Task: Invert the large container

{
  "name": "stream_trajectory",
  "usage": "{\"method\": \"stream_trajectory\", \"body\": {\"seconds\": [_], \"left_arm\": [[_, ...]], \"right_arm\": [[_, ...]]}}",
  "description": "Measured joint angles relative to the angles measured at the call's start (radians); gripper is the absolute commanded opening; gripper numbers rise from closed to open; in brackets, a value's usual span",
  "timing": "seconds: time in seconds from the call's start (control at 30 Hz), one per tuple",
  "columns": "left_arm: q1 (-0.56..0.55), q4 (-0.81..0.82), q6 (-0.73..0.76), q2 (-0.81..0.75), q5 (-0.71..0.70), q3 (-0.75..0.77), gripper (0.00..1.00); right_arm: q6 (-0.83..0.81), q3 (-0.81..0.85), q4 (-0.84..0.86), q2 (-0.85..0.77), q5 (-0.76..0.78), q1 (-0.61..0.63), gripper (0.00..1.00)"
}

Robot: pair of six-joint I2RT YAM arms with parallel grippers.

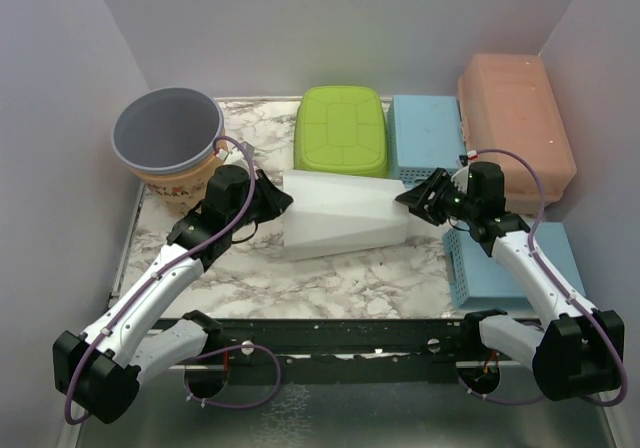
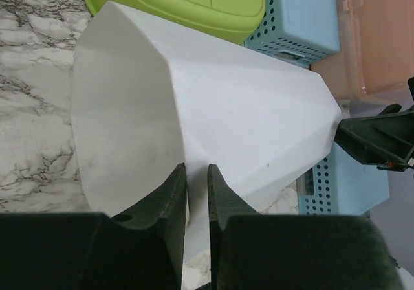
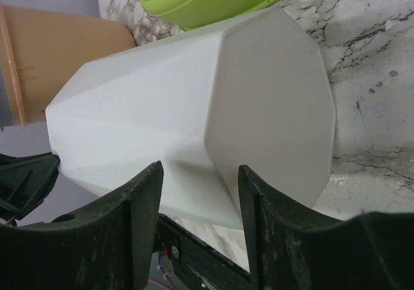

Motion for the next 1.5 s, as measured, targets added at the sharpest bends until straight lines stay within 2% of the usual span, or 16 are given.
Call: {"method": "stream_trajectory", "body": {"seconds": [0.07,0.17,0.2,1.13,1.5], "left_arm": [[0.000,0.005,-0.001,0.000,0.000,-0.002,0.13],[0.000,0.011,0.000,0.000,-0.002,-0.007,0.12],[0.001,0.013,0.000,0.000,-0.004,-0.010,0.11],[0.011,0.034,-0.004,-0.021,0.001,-0.031,0.11],[0.018,0.037,-0.056,-0.008,0.029,-0.037,0.11]], "right_arm": [[-0.002,0.000,0.000,-0.005,0.005,-0.002,0.48],[-0.008,0.000,-0.001,-0.015,0.017,-0.004,0.33],[-0.010,0.000,-0.002,-0.019,0.023,-0.005,0.32],[-0.007,0.002,-0.008,-0.180,0.014,-0.017,0.31],[-0.006,0.126,0.021,-0.207,-0.012,-0.024,0.32]]}}
